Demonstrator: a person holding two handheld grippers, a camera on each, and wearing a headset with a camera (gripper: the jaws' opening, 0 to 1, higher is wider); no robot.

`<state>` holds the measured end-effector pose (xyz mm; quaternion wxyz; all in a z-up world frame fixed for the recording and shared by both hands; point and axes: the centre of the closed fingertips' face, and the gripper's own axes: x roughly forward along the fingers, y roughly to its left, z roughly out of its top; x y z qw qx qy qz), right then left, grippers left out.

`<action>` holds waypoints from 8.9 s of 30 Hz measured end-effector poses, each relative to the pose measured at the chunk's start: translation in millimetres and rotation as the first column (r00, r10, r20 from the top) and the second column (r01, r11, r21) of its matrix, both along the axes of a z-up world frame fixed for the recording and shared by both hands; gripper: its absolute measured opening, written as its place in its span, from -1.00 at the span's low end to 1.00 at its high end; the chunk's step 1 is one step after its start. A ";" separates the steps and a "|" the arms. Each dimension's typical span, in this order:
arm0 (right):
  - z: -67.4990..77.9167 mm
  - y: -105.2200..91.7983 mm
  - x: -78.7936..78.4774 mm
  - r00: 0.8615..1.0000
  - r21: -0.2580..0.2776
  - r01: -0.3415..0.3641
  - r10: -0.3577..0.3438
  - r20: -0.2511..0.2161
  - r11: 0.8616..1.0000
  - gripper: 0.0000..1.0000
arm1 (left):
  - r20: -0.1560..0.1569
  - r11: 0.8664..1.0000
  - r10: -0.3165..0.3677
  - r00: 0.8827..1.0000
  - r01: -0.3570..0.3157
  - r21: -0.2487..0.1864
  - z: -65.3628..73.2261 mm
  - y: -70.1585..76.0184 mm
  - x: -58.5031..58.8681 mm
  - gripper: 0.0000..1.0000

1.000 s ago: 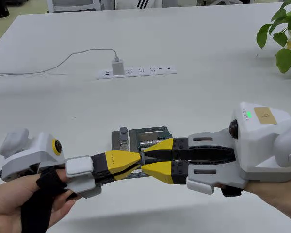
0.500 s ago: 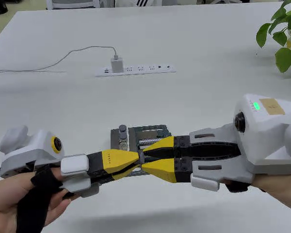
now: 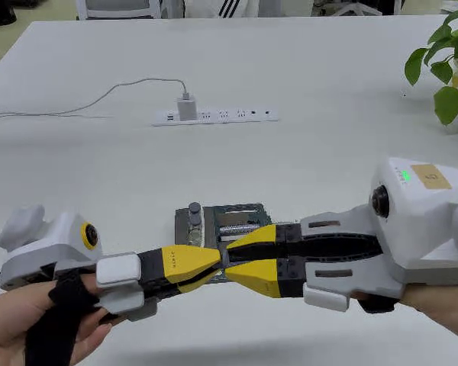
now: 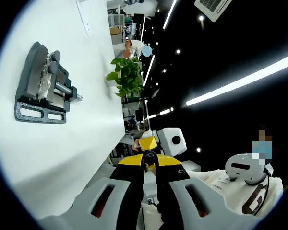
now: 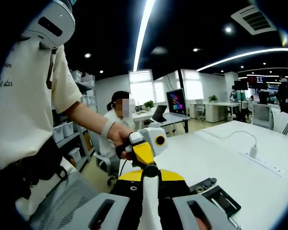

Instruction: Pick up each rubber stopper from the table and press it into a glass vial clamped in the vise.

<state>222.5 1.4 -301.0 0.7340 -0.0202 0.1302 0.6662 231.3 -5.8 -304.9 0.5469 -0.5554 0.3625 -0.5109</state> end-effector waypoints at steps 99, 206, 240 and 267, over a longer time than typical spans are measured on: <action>-98.8 23.9 109.8 0.853 -0.868 -0.240 0.521 0.025 0.434 -0.90 | 0.698 0.443 -0.348 0.626 -0.546 0.711 -108.9 71.6 23.5 0.87; -115.4 33.8 110.3 0.868 -0.919 -0.241 0.492 -0.060 0.312 -0.85 | 0.682 0.454 -0.299 0.668 -0.529 0.717 -122.5 75.6 24.6 0.78; -126.6 38.4 117.6 0.874 -0.898 -0.299 0.471 -0.121 0.322 -0.98 | 0.660 0.457 -0.305 0.687 -0.502 0.734 -133.3 75.4 21.7 0.75; -123.0 41.4 101.2 0.853 -0.918 -0.291 0.507 -0.122 0.268 -1.00 | 0.652 0.458 -0.288 0.701 -0.497 0.737 -138.6 74.9 19.7 0.73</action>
